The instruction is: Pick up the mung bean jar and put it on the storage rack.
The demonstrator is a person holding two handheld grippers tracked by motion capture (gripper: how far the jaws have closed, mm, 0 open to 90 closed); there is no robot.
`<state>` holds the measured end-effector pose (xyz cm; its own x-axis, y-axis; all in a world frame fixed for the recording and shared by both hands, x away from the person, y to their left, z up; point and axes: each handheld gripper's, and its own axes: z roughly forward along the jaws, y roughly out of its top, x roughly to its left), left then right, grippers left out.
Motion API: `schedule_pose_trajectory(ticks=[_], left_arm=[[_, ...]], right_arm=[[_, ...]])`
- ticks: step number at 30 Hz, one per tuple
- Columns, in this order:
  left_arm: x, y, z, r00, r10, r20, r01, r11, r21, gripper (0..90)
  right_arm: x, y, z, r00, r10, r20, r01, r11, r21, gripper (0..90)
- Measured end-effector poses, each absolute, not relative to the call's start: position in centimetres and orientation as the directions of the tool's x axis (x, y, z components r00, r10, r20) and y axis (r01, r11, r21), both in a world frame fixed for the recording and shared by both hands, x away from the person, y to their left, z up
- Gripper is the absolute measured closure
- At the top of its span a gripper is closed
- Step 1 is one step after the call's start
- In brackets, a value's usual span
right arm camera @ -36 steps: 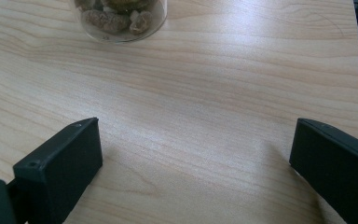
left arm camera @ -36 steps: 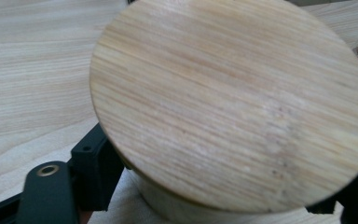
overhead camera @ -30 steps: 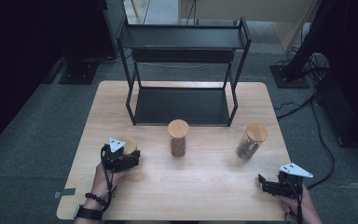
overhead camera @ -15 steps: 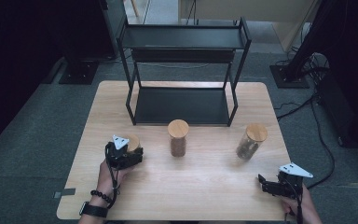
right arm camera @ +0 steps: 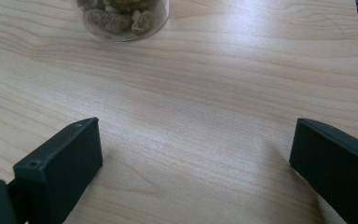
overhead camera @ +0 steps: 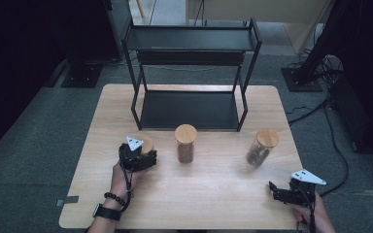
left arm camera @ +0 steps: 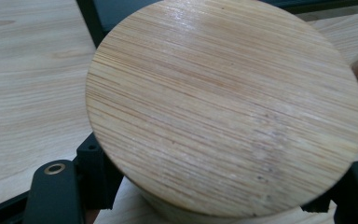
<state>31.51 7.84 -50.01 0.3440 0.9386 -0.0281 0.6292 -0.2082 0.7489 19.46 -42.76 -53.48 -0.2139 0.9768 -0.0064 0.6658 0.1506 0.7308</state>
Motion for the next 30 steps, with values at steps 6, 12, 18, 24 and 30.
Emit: schedule_pose_trajectory(ticks=[6,12,18,24,30], left_arm=[[32.1,7.2,-50.0,0.345,0.938,-0.026,0.632,-0.212,0.745,25.6],[32.7,6.5,-49.9,0.359,0.933,-0.023,0.631,-0.225,0.743,25.6],[33.1,6.1,-49.7,0.359,0.933,-0.022,0.632,-0.226,0.742,25.7],[33.6,5.6,-49.3,0.367,0.93,-0.015,0.628,-0.235,0.742,25.7],[34.4,5.1,-49.0,0.363,0.932,-0.02,0.627,-0.229,0.744,25.7]], right_arm=[[19.5,-42.8,-53.5,-0.218,0.976,-0.005,0.666,0.152,0.73,1.9],[19.5,-42.8,-53.5,-0.222,0.975,-0.004,0.666,0.155,0.73,1.9],[19.5,-42.8,-53.5,-0.221,0.975,-0.003,0.666,0.153,0.73,1.9],[19.5,-42.7,-53.5,-0.221,0.975,-0.002,0.666,0.152,0.731,1.9],[19.5,-42.7,-53.5,-0.221,0.975,-0.005,0.665,0.154,0.731,1.9]])
